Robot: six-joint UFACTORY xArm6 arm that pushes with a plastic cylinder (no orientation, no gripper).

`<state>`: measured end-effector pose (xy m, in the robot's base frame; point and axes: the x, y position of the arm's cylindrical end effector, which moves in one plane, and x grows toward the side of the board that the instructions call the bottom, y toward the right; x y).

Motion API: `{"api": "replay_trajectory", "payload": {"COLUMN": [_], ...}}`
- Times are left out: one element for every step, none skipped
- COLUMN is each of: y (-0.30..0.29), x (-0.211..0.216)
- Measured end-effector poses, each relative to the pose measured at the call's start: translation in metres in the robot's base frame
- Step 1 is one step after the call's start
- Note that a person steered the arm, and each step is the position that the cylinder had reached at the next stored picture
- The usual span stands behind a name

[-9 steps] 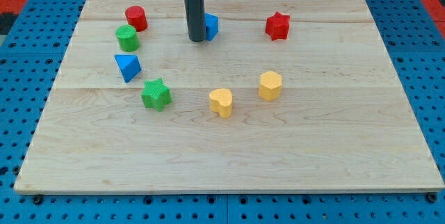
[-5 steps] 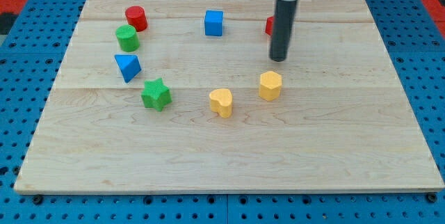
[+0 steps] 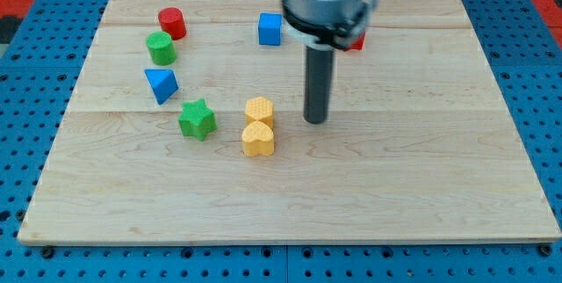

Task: Put the yellow hexagon bottom of the blue cube

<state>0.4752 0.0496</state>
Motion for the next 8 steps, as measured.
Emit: {"api": "replay_trajectory", "payload": {"y": [-0.051,-0.094,-0.097,-0.065,-0.039,-0.076,-0.100,-0.109], "x": [0.053,0.018,-0.013,0.001,0.022,-0.021,-0.053,-0.078]}}
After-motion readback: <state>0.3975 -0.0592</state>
